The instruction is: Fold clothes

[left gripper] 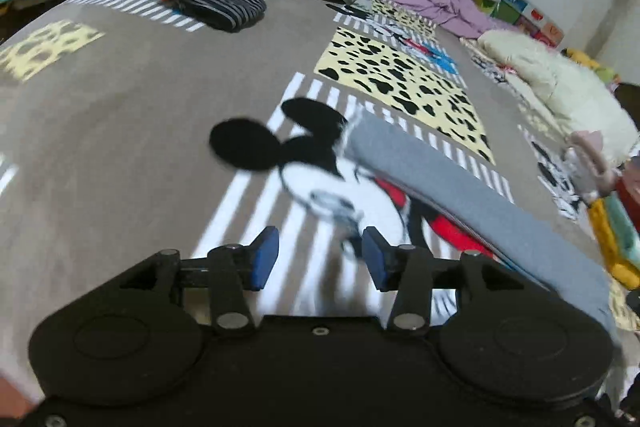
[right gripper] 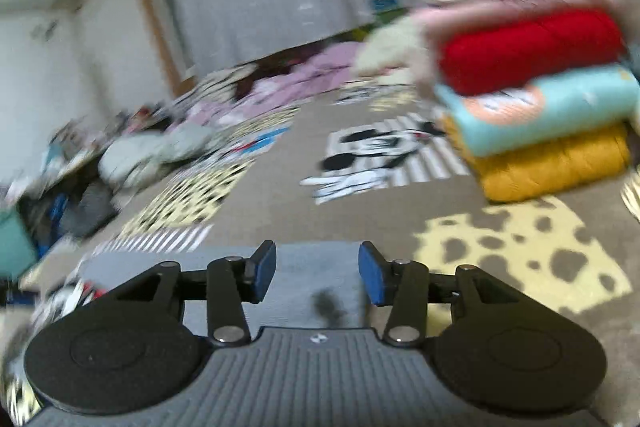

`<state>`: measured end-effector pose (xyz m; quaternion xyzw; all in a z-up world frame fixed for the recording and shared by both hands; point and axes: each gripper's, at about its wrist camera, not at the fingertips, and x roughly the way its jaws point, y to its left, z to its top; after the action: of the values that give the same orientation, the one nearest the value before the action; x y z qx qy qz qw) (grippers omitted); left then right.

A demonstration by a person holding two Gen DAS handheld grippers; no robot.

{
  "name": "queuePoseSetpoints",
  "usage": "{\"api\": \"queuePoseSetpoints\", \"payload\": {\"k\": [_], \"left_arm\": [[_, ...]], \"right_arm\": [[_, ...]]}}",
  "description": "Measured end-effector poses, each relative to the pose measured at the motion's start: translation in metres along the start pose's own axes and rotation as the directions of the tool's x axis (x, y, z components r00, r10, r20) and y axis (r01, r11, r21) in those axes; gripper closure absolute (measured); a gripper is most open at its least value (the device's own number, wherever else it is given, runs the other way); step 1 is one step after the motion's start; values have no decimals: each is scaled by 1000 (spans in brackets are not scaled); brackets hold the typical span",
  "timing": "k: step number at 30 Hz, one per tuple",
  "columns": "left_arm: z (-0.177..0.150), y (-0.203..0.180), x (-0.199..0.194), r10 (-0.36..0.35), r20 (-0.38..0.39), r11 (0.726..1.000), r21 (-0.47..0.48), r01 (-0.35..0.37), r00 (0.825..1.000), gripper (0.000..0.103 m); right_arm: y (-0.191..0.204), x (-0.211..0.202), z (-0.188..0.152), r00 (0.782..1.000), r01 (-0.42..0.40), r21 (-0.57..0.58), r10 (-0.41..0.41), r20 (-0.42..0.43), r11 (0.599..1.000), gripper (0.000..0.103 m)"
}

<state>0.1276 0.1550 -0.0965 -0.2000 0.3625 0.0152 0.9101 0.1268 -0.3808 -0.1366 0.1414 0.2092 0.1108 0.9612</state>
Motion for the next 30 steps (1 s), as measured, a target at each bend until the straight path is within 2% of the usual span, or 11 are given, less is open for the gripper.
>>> {"api": "queuePoseSetpoints", "payload": {"k": [3, 7, 13, 15, 16, 18, 19, 20, 24, 27, 30], "left_arm": [[-23, 9, -15, -39, -39, 996, -86, 36, 998, 49], [-50, 17, -21, -27, -78, 991, -131, 17, 997, 48], [-61, 14, -20, -40, -46, 981, -190, 31, 998, 51], [-62, 12, -16, -66, -44, 978, -201, 55, 997, 79], [-63, 12, -13, -79, -53, 977, -205, 66, 995, 97], [-60, 11, -15, -95, -29, 970, -226, 86, 995, 99], [-57, 10, -21, -99, 1, 967, -234, 96, 995, 99], [-53, 10, -30, -109, 36, 961, -253, 114, 993, 99], [-49, 13, -29, -82, 3, 965, -251, 80, 997, 99], [-57, 17, -7, -64, -96, 975, -217, 42, 993, 97], [-58, 17, -16, -46, -63, 982, -184, 34, 997, 85]], "right_arm": [[20, -13, -4, 999, -41, -49, 40, -23, 998, 54], [14, -35, -11, 999, 3, 149, 5, -50, 989, 42], [-22, -53, -46, 990, 135, 495, -93, -107, 858, 36], [-26, -49, -54, 990, 127, 538, -78, -114, 833, 35], [-26, -48, -55, 993, 107, 549, -62, -100, 829, 37], [-25, -41, -55, 996, 65, 558, -23, -82, 827, 46], [-25, -36, -55, 996, 60, 555, -13, -88, 829, 76], [-25, -32, -55, 996, 56, 553, -5, -94, 831, 83], [-18, -59, -38, 997, 75, 525, -58, -48, 848, 83], [-23, -44, -40, 979, 158, 447, -82, -185, 881, 83], [-30, -33, -45, 969, 166, 466, -56, -241, 869, 77]]}}
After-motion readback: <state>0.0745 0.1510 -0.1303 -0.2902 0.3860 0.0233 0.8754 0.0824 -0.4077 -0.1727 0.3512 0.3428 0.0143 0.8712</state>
